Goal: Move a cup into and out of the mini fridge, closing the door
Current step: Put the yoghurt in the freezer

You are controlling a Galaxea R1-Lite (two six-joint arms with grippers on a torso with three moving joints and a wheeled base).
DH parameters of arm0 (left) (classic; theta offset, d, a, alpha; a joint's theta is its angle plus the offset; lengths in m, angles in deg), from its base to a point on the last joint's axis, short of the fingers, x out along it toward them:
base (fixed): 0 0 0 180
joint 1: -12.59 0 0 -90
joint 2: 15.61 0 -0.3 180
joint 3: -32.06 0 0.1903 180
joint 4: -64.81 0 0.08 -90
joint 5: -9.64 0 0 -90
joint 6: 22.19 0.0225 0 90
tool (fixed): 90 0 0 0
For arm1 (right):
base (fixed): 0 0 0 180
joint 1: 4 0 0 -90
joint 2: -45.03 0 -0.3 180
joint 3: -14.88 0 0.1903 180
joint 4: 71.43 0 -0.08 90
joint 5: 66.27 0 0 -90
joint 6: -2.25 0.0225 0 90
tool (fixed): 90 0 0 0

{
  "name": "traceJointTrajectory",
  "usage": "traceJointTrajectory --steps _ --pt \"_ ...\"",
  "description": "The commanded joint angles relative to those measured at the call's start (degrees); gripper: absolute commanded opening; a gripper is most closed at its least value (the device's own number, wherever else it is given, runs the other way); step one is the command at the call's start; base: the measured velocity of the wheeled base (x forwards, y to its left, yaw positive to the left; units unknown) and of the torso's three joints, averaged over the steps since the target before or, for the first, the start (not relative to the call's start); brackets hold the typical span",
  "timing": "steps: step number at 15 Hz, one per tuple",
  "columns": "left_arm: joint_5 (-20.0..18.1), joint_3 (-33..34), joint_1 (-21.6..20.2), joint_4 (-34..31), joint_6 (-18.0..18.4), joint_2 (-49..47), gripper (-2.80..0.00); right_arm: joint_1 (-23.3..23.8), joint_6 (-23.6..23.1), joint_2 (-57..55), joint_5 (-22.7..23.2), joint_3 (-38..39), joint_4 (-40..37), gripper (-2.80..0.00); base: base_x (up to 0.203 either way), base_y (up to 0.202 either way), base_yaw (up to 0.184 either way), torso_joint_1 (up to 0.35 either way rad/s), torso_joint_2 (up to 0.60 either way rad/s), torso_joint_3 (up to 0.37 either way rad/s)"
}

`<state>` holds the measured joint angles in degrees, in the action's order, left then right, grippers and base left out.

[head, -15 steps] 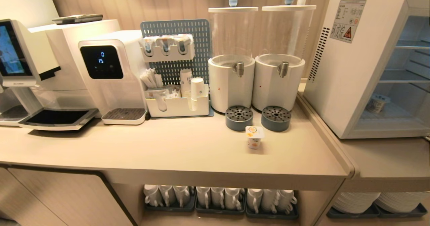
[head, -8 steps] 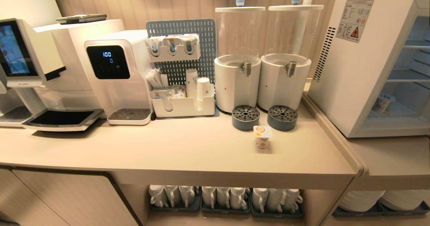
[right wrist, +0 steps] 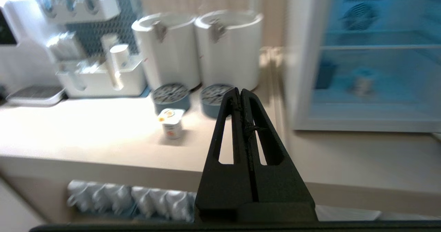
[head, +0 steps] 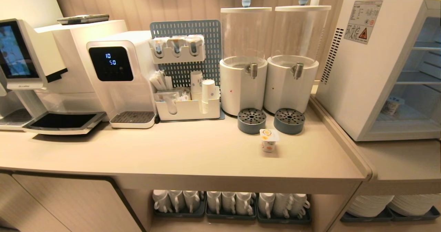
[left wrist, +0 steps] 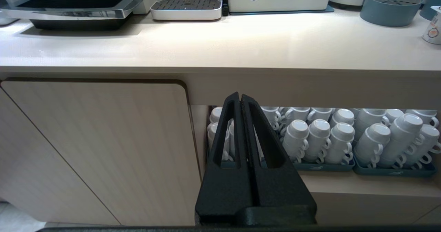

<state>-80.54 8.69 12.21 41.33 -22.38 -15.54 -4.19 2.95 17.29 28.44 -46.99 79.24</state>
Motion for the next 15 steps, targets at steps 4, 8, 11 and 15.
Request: traceJointTrajectory --steps 4,8,11,15 --pt "0.01 0.16 0.03 -0.06 0.01 -0.07 -2.80 0.81 0.84 -36.76 14.72 -0.38 15.26 -2.80 0.000 0.000 0.000 0.000 0.00 0.000" --pt "0.01 0.15 0.03 0.02 -0.07 -0.07 -2.80 3.77 -1.75 -56.93 29.60 6.94 36.24 -2.80 0.000 0.000 0.000 0.000 0.00 0.000" --pt "0.01 0.09 0.03 0.02 0.01 -0.07 -2.80 4.42 -8.06 -69.84 31.83 9.09 43.18 0.00 0.000 0.000 0.000 0.000 0.00 0.000" --pt "0.01 0.13 0.03 -0.02 0.01 -0.07 -2.80 1.90 -13.38 -87.27 27.93 13.76 67.32 0.00 0.000 0.000 0.000 0.000 0.00 0.000"
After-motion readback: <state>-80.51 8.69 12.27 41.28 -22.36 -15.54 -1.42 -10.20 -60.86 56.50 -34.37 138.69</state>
